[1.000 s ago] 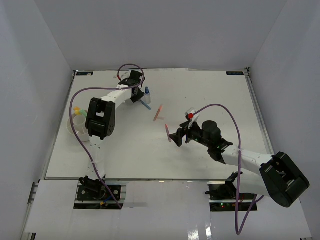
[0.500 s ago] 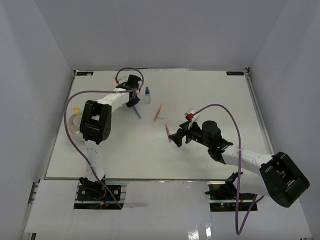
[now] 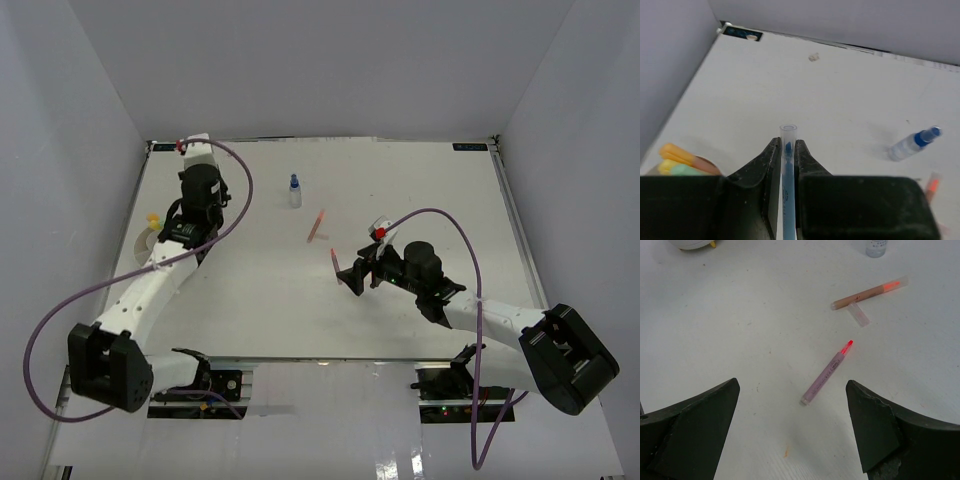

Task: Sort the stationery into containers
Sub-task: Pick up the pen from the center of the board, then place the pen in the storage box.

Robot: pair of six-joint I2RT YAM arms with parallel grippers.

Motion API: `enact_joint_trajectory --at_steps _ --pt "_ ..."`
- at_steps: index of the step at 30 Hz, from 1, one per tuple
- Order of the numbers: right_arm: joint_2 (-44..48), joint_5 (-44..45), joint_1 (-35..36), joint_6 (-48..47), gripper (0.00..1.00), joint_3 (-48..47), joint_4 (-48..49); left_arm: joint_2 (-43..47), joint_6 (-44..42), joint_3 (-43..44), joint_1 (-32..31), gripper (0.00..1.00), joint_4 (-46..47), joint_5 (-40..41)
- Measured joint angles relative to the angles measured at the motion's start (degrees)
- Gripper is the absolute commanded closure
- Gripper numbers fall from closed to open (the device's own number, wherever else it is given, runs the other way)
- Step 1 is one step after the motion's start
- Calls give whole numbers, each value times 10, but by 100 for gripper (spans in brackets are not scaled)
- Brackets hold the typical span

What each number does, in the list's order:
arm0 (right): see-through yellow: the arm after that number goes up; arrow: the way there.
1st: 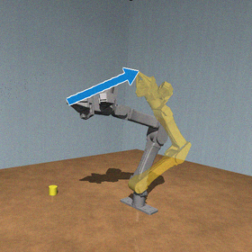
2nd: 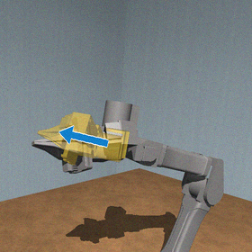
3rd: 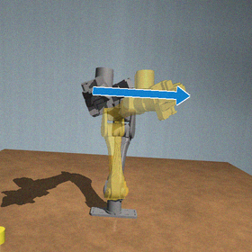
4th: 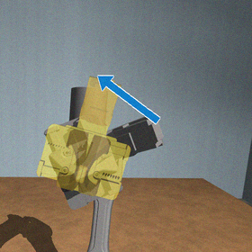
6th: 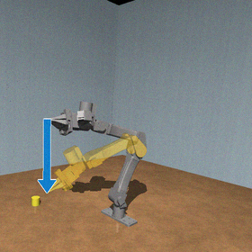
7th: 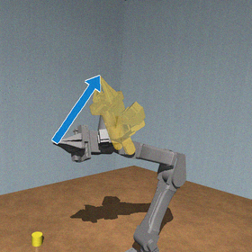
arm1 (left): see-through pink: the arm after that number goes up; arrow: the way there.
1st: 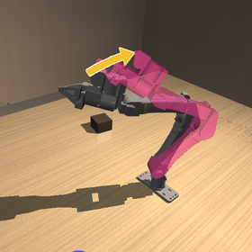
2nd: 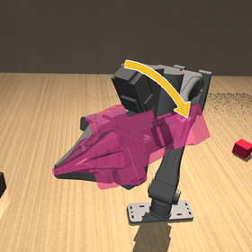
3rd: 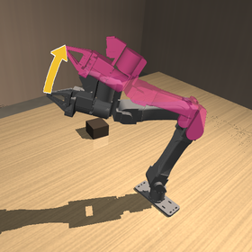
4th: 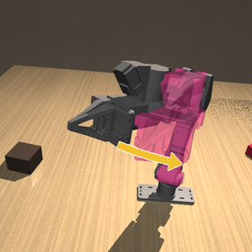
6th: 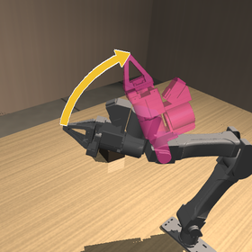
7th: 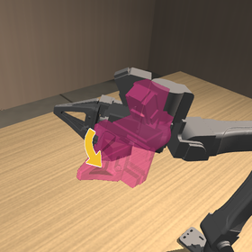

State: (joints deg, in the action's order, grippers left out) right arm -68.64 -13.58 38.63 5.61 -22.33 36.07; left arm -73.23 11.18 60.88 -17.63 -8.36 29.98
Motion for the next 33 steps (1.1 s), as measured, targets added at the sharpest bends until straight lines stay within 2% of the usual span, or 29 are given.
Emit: enact_joint_trajectory --at_steps 5,10,22,27,28,33 --pt "-2 -5 0 0 6 0 0 96 -115 -139 49 97 118 10" --pt "-4 -8 0 0 6 0 0 115 -189 -249 85 96 216 11" --pt "-4 -8 0 0 6 0 0 116 -240 -376 102 98 393 52" --pt "-4 -8 0 0 6 0 0 116 -252 -385 104 96 437 63" --pt "-4 -8 0 0 6 0 0 116 -253 -386 104 95 446 64" --pt "-4 -8 0 0 6 0 0 116 -255 -390 104 68 459 69"
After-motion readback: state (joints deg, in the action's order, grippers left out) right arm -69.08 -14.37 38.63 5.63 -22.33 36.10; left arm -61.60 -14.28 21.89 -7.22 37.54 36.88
